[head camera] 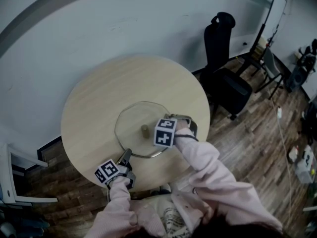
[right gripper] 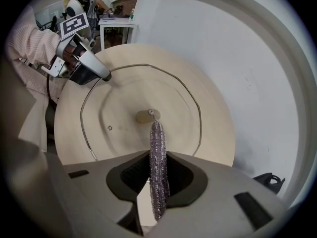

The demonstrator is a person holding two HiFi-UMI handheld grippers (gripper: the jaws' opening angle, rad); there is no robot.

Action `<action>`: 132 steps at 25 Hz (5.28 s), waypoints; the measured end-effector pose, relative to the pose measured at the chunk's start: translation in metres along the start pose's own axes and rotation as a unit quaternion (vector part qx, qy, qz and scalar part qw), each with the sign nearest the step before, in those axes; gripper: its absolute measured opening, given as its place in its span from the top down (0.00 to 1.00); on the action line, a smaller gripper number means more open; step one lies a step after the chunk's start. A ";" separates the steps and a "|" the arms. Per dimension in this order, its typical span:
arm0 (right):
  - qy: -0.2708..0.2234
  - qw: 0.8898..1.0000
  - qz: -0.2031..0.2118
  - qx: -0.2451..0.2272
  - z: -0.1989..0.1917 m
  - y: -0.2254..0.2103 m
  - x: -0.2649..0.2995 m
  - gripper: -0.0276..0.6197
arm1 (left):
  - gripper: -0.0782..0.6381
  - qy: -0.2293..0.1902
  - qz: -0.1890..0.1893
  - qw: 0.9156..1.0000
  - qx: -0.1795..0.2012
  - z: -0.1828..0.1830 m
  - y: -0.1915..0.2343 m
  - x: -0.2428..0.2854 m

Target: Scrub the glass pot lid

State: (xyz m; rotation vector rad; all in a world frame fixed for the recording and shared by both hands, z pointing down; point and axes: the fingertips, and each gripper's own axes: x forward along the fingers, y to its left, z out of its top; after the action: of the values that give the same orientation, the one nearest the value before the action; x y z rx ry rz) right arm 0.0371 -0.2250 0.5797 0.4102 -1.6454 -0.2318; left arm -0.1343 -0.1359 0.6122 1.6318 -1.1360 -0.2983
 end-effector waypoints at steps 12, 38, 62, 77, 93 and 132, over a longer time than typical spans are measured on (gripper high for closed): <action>0.007 0.999 -0.001 -0.033 0.007 0.017 -0.005 0.83 | 0.74 0.001 -0.001 1.000 -0.004 0.000 0.003 0.000; -0.013 0.999 0.036 -0.038 0.027 0.053 -0.018 0.83 | 0.74 0.008 -0.008 1.000 -0.005 -0.001 0.004 0.002; -0.052 0.994 0.089 -0.032 0.056 0.096 -0.040 0.83 | 0.74 0.012 -0.015 1.000 -0.006 -0.002 0.003 0.001; -0.094 0.988 0.125 -0.009 0.072 0.109 -0.048 0.83 | 0.74 0.010 -0.014 1.000 -0.006 -0.001 0.003 0.003; -0.139 0.978 0.153 0.032 0.082 0.108 -0.056 0.83 | 0.74 0.009 -0.013 1.000 -0.007 0.000 0.003 0.002; -0.453 0.817 0.228 0.276 0.086 0.069 -0.115 0.83 | 0.73 0.002 -0.003 1.000 0.010 -0.005 0.001 0.000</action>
State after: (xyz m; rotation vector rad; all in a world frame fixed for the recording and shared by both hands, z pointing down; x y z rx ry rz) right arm -0.0479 -0.1240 0.4912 0.3310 -2.7098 0.5209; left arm -0.1312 -0.1325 0.6151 1.6530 -1.1348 -0.2879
